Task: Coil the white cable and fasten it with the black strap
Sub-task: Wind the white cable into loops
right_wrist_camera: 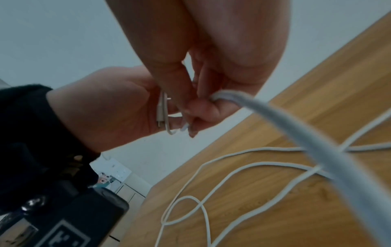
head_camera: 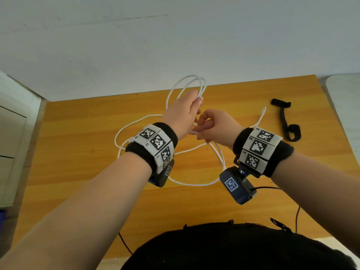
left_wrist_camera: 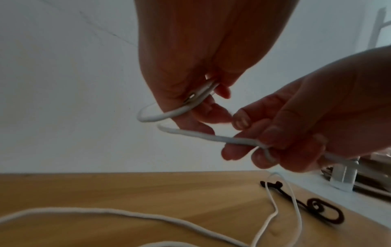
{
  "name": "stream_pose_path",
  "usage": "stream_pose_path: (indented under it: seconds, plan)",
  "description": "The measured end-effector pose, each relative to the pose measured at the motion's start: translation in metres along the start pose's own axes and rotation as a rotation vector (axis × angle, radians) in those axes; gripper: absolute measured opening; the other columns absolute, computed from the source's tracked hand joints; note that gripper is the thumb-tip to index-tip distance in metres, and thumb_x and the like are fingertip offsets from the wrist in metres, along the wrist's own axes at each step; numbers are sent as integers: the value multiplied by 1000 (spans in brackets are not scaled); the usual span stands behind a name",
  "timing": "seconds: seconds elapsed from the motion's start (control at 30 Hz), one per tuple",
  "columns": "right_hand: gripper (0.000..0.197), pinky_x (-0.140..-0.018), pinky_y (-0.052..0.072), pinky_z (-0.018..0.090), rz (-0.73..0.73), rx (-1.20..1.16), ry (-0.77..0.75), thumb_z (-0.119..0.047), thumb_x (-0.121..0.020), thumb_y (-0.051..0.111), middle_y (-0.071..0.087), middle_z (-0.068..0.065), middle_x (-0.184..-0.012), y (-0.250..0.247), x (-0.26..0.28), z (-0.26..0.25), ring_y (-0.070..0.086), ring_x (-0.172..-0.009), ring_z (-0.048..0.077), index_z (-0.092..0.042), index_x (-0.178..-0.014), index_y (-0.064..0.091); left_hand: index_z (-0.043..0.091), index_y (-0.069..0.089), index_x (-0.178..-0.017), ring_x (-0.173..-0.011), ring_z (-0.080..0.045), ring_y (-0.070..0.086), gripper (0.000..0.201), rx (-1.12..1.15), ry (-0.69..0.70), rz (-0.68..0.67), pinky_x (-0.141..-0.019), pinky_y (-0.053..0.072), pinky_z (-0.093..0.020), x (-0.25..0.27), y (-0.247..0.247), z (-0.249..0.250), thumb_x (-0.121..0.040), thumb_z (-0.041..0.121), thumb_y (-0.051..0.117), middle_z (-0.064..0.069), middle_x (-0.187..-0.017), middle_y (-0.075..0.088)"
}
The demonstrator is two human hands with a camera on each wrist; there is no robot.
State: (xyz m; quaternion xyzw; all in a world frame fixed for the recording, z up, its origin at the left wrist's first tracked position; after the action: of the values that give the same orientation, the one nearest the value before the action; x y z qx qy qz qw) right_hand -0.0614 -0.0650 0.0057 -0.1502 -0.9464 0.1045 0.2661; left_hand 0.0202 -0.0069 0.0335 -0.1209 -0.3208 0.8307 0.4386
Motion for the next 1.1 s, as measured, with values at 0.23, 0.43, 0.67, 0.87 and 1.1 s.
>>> stream_pose_path:
  seconds: [0.23, 0.43, 0.67, 0.87, 1.1]
  plan:
    - [42, -49, 52, 17, 91, -281, 12, 10, -69, 73, 59, 8, -72, -12, 4, 5, 64, -53, 12, -13, -71, 39, 17, 36, -90, -67, -26, 63, 22, -275, 76, -92, -64, 50, -43, 4, 12, 0, -101, 32, 25, -12, -87, 61]
    - [33, -62, 56, 20, -23, -112, 114, 5, -69, 76, 64, 5, -81, -15, 6, 16, 62, -70, 16, -12, -84, 52, 13, 44, -102, -79, -30, 58, 25, -329, -13, -125, -69, 46, -42, 3, 11, -19, -102, 29, 25, -12, -89, 60]
    - [14, -86, 57, 36, -40, -96, 164, -21, -89, 60, 69, 8, -77, -20, 11, 34, 67, -74, 18, -8, -91, 68, 15, 48, -85, -51, -8, 45, 26, 137, -242, -46, -56, 39, -28, -2, -11, -37, -102, 23, 29, -3, -74, 59]
    - [19, -83, 53, 39, 281, -158, 4, -29, -89, 60, 59, -1, -72, -45, 2, 18, 55, -67, 16, -20, -104, 69, 15, 53, -85, -36, -8, 23, 32, 811, -479, -274, -47, 31, -23, 15, 13, -28, -102, 30, 29, 2, -52, 39]
    - [36, -97, 38, 37, 83, -317, 76, -25, -96, 48, 63, 1, -106, -32, -15, 14, 53, -108, 20, -19, -132, 47, 14, 57, -79, -32, -5, 19, 35, 1097, -571, -357, -43, 25, -18, 24, 16, -12, -100, 32, 35, 8, -42, 26]
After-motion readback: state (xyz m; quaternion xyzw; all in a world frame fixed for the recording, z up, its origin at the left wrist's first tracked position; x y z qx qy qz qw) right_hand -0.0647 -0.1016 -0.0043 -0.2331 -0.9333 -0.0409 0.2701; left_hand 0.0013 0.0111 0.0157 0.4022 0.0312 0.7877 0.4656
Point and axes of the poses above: each hand's wrist, its own x-axis away from the middle knuckle, its own y-axis out of the palm, z = x × y, the point moved 7 cm from there along -x, towards the middle knuckle
